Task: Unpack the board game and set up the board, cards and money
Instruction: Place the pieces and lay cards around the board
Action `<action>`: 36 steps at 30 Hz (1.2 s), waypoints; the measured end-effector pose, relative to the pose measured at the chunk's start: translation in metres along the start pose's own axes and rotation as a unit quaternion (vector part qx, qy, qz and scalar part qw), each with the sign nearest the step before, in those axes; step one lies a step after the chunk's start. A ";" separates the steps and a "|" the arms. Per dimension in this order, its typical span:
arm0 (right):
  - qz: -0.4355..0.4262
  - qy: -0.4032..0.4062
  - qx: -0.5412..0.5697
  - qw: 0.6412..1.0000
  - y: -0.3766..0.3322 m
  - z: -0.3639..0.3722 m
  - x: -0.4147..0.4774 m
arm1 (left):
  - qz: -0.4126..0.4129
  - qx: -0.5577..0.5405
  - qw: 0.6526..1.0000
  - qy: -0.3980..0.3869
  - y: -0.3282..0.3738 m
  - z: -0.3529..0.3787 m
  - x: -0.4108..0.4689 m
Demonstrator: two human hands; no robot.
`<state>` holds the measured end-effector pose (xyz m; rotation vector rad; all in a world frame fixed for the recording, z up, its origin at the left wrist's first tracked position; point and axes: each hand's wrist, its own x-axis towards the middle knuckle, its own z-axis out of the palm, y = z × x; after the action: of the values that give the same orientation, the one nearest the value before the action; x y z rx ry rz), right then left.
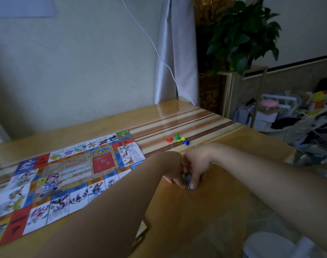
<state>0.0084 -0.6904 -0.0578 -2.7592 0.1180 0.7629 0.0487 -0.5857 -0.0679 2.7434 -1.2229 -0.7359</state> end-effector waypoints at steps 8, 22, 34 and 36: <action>-0.016 0.018 0.013 1.000 -0.005 0.004 -0.004 | 0.009 -0.024 1.000 0.007 0.001 0.002 -0.002; -0.007 0.009 0.033 0.999 -0.004 0.009 -0.010 | 0.006 -0.060 0.997 0.045 -0.007 0.012 -0.004; -0.090 0.139 0.032 0.986 0.013 0.028 -0.016 | 0.015 -0.055 0.996 0.074 -0.009 0.020 -0.017; -0.091 0.139 0.054 0.985 0.016 0.028 -0.016 | 0.019 -0.058 0.995 0.078 -0.011 0.020 -0.019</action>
<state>-0.0212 -0.6977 -0.0765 -2.7098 -0.0371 0.3120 0.0359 -0.5617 -0.0804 2.6194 -1.1598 -0.5587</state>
